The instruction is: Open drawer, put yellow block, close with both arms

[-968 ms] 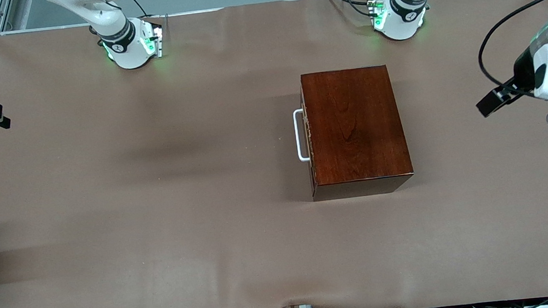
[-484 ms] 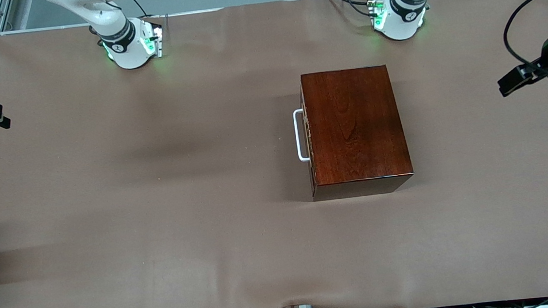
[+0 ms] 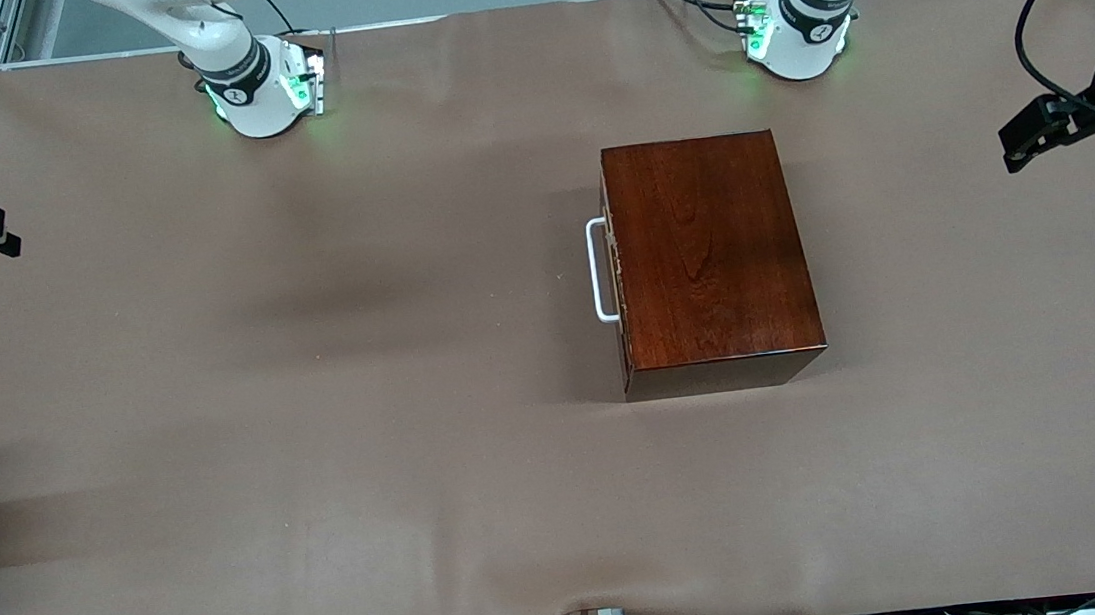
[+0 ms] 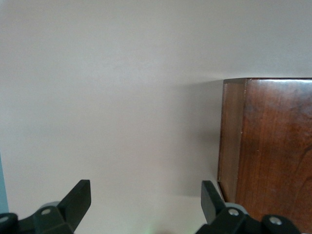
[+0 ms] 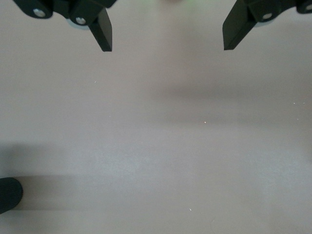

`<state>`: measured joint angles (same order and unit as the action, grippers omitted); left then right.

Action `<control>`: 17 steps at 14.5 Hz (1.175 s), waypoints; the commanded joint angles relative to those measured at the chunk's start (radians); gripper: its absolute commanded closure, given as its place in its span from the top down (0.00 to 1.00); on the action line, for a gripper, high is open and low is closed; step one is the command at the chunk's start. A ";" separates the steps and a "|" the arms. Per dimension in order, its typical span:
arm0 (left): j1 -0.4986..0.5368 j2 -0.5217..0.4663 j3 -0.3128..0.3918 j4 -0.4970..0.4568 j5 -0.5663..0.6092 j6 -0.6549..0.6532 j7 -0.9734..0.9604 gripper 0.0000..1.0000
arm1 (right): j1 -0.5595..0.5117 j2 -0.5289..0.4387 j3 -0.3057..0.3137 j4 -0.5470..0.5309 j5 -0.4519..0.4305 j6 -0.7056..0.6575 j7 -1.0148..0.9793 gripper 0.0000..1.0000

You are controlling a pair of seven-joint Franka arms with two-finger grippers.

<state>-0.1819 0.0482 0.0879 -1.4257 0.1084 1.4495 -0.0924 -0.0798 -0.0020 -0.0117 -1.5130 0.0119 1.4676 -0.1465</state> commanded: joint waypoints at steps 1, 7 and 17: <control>0.016 -0.041 -0.010 -0.033 -0.027 0.011 0.061 1.00 | -0.015 -0.012 0.012 -0.003 -0.001 -0.006 -0.002 1.00; 0.128 -0.166 -0.077 -0.229 -0.093 0.107 0.117 1.00 | -0.020 -0.010 0.012 -0.003 0.002 -0.003 -0.002 1.00; 0.182 -0.209 -0.142 -0.245 -0.099 0.114 0.022 1.00 | -0.018 -0.006 0.012 -0.003 0.002 -0.009 -0.002 1.00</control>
<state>-0.0190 -0.1413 -0.0389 -1.6530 0.0333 1.5498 -0.0509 -0.0799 -0.0018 -0.0123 -1.5132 0.0120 1.4665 -0.1465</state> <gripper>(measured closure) 0.000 0.000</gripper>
